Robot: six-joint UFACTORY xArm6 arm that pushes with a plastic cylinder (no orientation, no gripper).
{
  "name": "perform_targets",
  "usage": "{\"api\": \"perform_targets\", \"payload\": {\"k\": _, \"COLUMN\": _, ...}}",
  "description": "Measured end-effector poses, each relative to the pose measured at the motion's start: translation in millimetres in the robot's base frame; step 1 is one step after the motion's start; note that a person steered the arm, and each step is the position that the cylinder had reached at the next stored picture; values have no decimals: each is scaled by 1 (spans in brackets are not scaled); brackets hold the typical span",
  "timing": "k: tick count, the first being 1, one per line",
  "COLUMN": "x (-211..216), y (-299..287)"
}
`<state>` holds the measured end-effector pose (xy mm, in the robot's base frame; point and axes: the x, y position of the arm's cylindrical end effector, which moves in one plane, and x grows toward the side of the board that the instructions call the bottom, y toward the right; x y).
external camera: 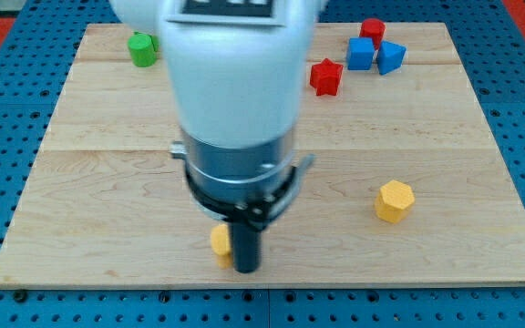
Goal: Move the yellow heart to the center
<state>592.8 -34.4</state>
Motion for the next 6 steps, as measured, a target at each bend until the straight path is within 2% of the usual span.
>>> {"api": "perform_targets", "payload": {"k": 2, "x": -3, "y": -7}}
{"api": "perform_targets", "payload": {"k": 6, "x": -3, "y": 21}}
